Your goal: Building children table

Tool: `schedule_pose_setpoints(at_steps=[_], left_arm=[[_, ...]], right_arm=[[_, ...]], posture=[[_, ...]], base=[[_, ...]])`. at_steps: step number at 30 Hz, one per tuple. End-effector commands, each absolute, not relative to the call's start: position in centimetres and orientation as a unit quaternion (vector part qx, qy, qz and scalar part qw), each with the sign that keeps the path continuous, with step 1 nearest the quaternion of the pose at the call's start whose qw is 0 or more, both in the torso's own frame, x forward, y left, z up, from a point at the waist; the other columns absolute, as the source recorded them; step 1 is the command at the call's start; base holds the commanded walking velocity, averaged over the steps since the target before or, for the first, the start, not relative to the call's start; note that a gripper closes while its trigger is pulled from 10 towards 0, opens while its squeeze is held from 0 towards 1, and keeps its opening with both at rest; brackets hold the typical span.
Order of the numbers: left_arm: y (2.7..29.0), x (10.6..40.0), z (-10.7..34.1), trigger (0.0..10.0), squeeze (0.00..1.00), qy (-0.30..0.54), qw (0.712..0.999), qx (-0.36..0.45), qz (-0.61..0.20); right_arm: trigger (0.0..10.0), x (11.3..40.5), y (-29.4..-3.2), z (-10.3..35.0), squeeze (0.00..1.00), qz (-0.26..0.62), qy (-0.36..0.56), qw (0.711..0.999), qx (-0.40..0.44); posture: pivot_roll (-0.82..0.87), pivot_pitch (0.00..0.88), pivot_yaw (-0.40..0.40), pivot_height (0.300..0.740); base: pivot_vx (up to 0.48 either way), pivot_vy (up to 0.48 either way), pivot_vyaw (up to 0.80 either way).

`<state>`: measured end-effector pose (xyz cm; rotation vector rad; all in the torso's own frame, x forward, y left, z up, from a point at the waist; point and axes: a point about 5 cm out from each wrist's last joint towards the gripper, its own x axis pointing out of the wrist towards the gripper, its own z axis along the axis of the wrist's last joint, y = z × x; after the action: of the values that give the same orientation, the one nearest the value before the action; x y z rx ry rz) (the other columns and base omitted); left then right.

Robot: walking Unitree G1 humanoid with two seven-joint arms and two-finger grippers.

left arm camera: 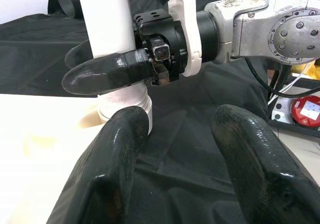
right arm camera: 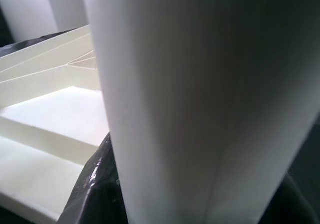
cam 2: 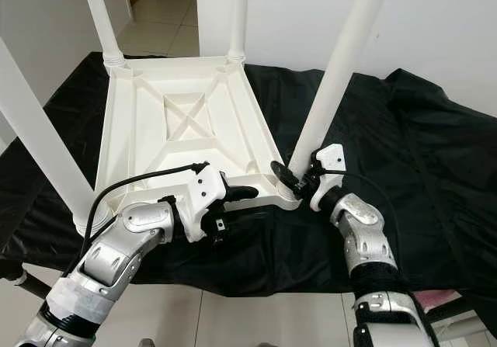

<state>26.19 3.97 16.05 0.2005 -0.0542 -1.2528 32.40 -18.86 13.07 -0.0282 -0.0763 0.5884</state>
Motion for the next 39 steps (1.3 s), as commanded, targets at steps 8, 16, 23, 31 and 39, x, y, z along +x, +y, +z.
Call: schedule_pose_setpoints(at_steps=[8, 16, 23, 31, 39], left_arm=[[3.7, 26.1, 15.9, 10.0, 0.00, -0.019, 0.801, 0.093, -0.591], [3.6, 26.2, 15.8, 10.0, 0.00, -0.016, 0.805, 0.089, -0.586], [3.3, 26.3, 16.0, 10.0, 0.00, -0.019, 0.805, 0.083, -0.587], [3.1, 26.2, 16.1, 10.0, 0.00, -0.021, 0.803, 0.082, -0.589], [3.1, 26.3, 16.1, 10.0, 0.00, -0.022, 0.807, 0.080, -0.584]], right_arm=[[10.0, 32.3, -18.6, 13.0, 0.00, 0.182, -0.026, 0.983, -0.017], [10.0, 31.1, -16.5, 13.0, 0.00, 0.038, -0.020, 0.999, 0.033], [10.0, 29.8, -14.8, 12.9, 0.00, -0.090, -0.023, 0.995, 0.037], [10.0, 30.0, -13.7, 13.2, 0.00, -0.114, -0.019, 0.991, 0.062], [10.0, 29.6, -13.9, 14.1, 1.00, -0.091, -0.051, 0.992, 0.071]], posture=[[-0.03, 0.000, -0.056, 0.740], [-0.03, 0.000, -0.055, 0.740], [-0.04, 0.000, -0.051, 0.740], [-0.03, 0.000, -0.053, 0.740], [-0.03, 0.000, -0.062, 0.740]], base=[[0.000, 0.000, 0.00], [0.000, 0.000, 0.00], [0.000, 0.000, 0.00], [0.000, 0.000, 0.00], [0.000, 0.000, 0.00]])
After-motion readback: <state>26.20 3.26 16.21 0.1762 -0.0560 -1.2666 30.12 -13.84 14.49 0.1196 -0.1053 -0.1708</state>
